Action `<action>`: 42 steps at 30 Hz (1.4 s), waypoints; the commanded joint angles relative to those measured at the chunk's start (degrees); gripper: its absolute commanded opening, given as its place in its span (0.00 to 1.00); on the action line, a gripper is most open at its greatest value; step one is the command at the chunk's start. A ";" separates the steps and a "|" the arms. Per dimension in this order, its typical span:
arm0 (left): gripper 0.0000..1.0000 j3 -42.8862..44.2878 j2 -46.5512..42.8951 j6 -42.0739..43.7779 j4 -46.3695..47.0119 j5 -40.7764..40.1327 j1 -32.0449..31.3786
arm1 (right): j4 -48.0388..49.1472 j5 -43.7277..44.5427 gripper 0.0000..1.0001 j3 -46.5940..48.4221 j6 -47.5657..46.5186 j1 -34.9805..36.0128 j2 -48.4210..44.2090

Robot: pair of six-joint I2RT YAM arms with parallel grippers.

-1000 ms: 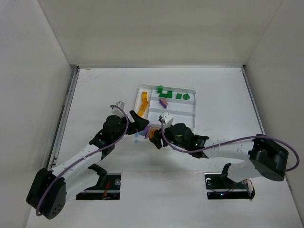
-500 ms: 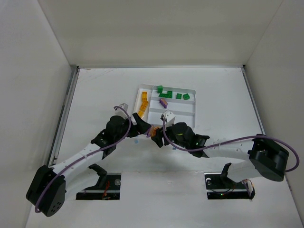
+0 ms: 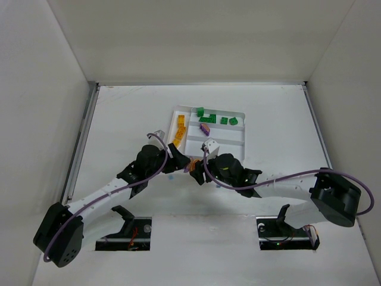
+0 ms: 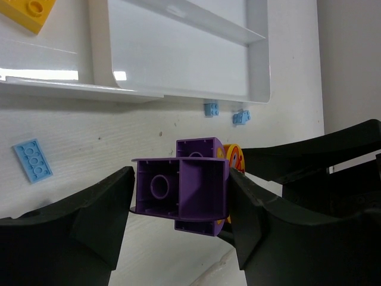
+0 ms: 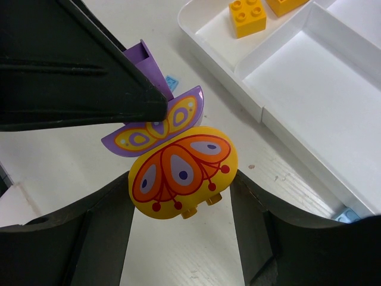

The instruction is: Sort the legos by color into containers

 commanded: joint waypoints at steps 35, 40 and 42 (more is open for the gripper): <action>0.38 6.10 -1.20 1.64 2.64 -0.37 7.87 | 2.44 9.16 0.43 -1.35 1.96 -1.26 -5.00; 0.38 12.51 11.36 1.21 10.91 -2.06 5.24 | -0.90 15.85 0.43 -3.63 6.79 -6.70 -11.49; 0.38 15.94 17.07 1.38 13.54 -2.32 3.48 | -1.96 16.56 0.43 -5.21 9.51 -10.21 -14.74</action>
